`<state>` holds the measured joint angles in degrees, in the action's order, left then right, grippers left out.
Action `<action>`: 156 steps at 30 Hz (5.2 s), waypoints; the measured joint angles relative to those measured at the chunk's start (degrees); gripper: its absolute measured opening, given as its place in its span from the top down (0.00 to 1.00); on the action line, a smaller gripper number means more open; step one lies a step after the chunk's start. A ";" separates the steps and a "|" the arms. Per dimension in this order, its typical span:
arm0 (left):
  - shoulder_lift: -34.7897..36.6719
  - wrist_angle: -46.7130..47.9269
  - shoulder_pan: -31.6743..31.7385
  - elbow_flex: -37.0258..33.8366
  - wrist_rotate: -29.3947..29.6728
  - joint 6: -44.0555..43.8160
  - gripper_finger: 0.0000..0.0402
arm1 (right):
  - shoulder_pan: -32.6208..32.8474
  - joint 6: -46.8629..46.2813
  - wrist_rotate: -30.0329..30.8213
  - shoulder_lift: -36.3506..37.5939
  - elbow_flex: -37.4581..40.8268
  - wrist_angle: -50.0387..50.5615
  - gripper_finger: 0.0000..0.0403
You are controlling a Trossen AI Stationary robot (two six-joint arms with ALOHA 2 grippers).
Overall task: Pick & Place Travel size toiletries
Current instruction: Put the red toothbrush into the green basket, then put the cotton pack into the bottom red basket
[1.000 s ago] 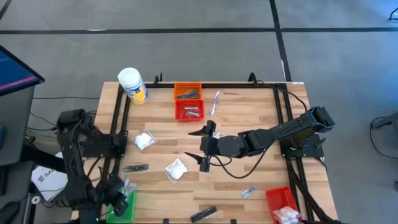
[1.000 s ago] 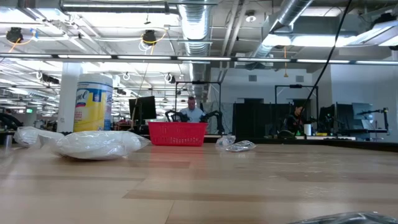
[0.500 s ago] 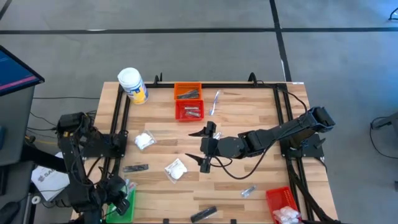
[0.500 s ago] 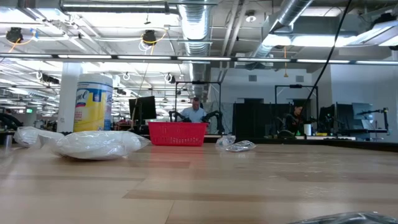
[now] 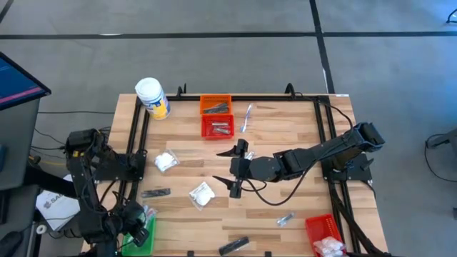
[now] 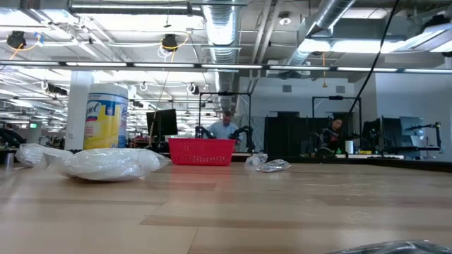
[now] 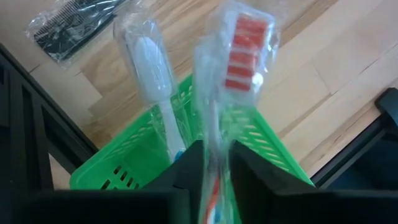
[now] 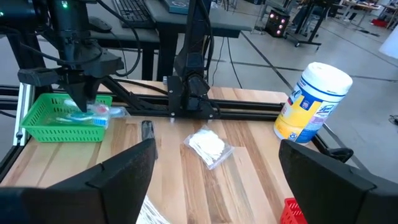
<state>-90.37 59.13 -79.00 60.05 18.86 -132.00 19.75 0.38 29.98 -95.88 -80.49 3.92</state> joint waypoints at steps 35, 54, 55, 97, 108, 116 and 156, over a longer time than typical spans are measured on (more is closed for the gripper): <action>4.07 -4.97 20.30 -0.04 5.54 48.96 1.00 | 0.00 0.00 0.01 0.00 0.04 0.33 0.17; 4.02 -18.99 35.03 -2.91 -23.28 80.39 1.00 | -0.17 -0.43 0.01 0.00 0.04 0.37 0.17; 3.64 -19.49 35.92 -3.02 -24.37 82.09 1.00 | -0.32 -0.44 0.01 0.00 0.04 0.37 0.17; 3.89 1.95 28.24 -3.23 -23.24 65.46 1.00 | -0.33 -0.46 0.01 0.00 0.04 0.79 0.17; 4.11 2.46 23.95 -2.97 -21.60 59.08 1.00 | -0.33 -0.48 0.01 0.00 0.03 0.83 0.17; 11.33 2.50 22.43 -2.22 -16.03 54.15 1.00 | -0.33 -0.48 0.01 0.00 0.02 0.85 0.17; 11.63 4.48 18.79 1.66 3.14 60.10 1.00 | 2.83 -14.20 0.12 7.13 -0.13 21.97 0.17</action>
<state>-78.74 63.61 -60.22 61.71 22.01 -71.90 22.57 -13.82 30.11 -88.74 -80.62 25.89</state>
